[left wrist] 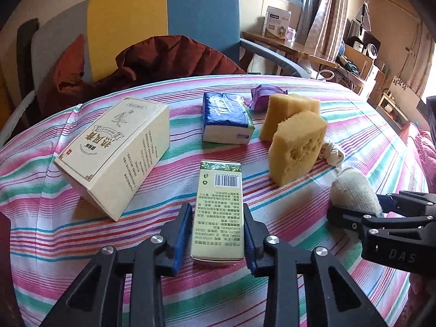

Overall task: Organize objects
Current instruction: 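Grasp the green-and-white box with the left tool while the right tool holds the sock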

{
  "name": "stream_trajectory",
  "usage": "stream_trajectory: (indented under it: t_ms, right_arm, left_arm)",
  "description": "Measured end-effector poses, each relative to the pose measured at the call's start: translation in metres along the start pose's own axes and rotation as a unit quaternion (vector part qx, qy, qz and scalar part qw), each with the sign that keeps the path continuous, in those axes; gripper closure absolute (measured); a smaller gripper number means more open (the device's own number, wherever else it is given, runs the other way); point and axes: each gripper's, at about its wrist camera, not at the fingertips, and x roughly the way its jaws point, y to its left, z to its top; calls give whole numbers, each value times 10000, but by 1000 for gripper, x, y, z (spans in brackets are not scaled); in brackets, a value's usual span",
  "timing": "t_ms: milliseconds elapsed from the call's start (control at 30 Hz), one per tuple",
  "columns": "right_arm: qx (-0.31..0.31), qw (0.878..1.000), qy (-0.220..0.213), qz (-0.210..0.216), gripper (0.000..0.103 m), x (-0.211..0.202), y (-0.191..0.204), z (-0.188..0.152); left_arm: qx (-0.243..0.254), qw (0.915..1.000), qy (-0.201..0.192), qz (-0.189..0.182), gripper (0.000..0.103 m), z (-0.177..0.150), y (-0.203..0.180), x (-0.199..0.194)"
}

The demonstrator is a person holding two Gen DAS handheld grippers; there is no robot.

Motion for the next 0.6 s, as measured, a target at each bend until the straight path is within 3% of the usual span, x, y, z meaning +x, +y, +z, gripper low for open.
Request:
stream_trajectory:
  t_ms: [200, 433, 600]
  right_arm:
    - [-79, 9999, -55, -60, 48, -3, 1, -2]
    - [-371, 9988, -172, -256, 49, -9, 6, -8]
    - [-527, 9983, -228, -123, 50, -18, 15, -23]
  left_arm:
    - [-71, 9998, -151, -80, 72, -15, 10, -13]
    - [-26, 9996, -283, 75, 73, -42, 17, -36]
    - [-114, 9991, -393, 68, 73, -59, 27, -53]
